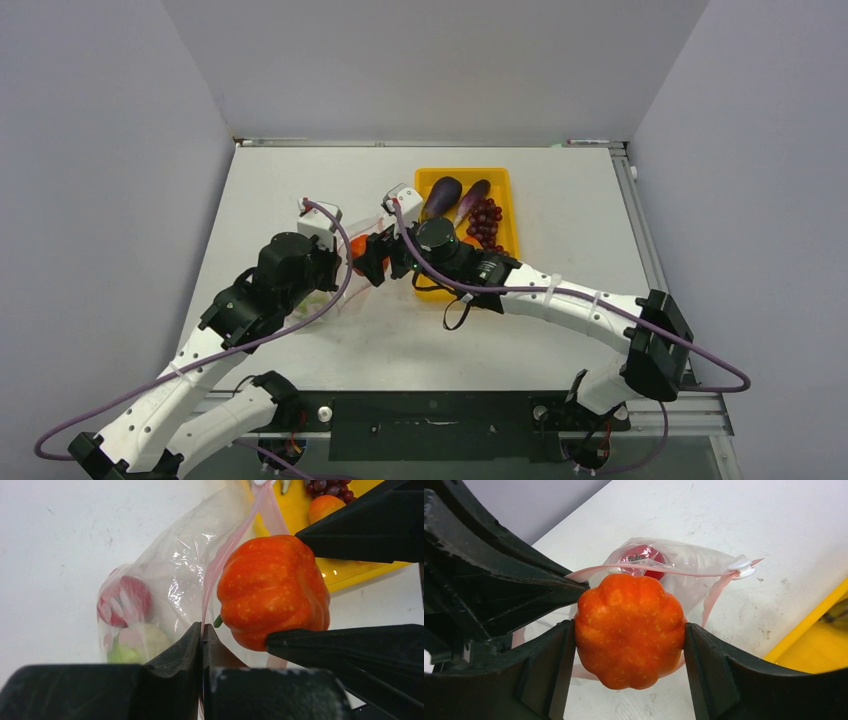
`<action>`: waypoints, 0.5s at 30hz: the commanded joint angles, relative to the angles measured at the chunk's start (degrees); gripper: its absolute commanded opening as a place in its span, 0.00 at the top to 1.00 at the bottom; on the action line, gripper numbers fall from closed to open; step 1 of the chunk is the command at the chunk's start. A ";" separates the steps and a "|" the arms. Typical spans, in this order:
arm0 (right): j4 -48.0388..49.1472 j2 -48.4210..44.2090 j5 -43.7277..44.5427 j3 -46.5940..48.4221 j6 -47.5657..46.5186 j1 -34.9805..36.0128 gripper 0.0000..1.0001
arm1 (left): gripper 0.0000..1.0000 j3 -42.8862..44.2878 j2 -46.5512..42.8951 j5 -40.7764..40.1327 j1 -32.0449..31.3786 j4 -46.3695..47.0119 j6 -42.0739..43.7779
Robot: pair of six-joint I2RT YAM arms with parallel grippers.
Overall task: Place the food in the zip-top bag and seal the zipper
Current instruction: Place the fake fruit in the zipper food storage bag.
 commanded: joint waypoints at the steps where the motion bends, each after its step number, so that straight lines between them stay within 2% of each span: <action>1: 1.26 2.08 2.61 3.64 -0.86 0.76 0.63 | 1.00 -0.19 -0.72 0.55 0.50 3.01 0.26; 10: 0.10 6.14 6.62 5.25 -0.89 0.89 0.58 | 1.00 -0.20 -0.65 0.47 0.65 3.03 0.35; 15: 0.08 7.11 7.29 5.65 -0.73 0.89 0.45 | 1.00 -0.17 -0.82 0.63 0.76 3.10 0.35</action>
